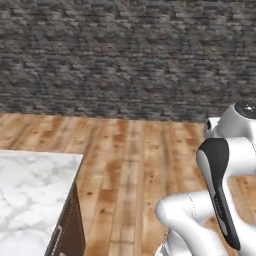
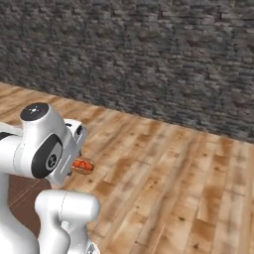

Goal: Place the cold items (corn and squash) from the fridge in one tupperware on the dining counter. Place the warm items (kebab skewer and hot dog) in the stove area in another tupperware.

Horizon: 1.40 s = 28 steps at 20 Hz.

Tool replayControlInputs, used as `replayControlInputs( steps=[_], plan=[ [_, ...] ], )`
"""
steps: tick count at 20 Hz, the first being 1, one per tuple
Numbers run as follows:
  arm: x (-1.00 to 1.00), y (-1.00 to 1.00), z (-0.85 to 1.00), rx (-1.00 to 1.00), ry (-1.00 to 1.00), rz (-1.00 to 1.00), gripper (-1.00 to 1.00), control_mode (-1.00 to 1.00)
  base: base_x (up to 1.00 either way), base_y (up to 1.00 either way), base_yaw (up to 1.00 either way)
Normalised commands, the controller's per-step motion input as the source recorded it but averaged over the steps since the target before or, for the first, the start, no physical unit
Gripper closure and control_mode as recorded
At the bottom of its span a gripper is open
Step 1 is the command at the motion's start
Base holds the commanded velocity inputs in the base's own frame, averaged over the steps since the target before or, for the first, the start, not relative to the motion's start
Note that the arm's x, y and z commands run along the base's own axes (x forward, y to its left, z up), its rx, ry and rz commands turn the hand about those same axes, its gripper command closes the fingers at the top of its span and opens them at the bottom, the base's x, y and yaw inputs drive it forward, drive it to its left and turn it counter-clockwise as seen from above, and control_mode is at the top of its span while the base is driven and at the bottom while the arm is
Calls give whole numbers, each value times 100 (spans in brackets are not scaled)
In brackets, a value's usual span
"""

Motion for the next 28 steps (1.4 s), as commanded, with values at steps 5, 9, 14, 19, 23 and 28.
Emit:
replayControlInputs(
  steps=[5,9,14,19,23,28],
  plan=[
    [0,0,0,0,0,0,100,100,100,-5,48],
    [0,0,0,0,0,0,100,100,100,-4,52],
    [0,0,0,0,0,0,100,100,100,-5,56],
    [0,0,0,0,0,0,100,100,100,-10,61],
    [0,0,0,0,0,0,100,100,100,-16,64],
    [0,0,0,0,0,0,100,100,100,-21,67]
  ],
)
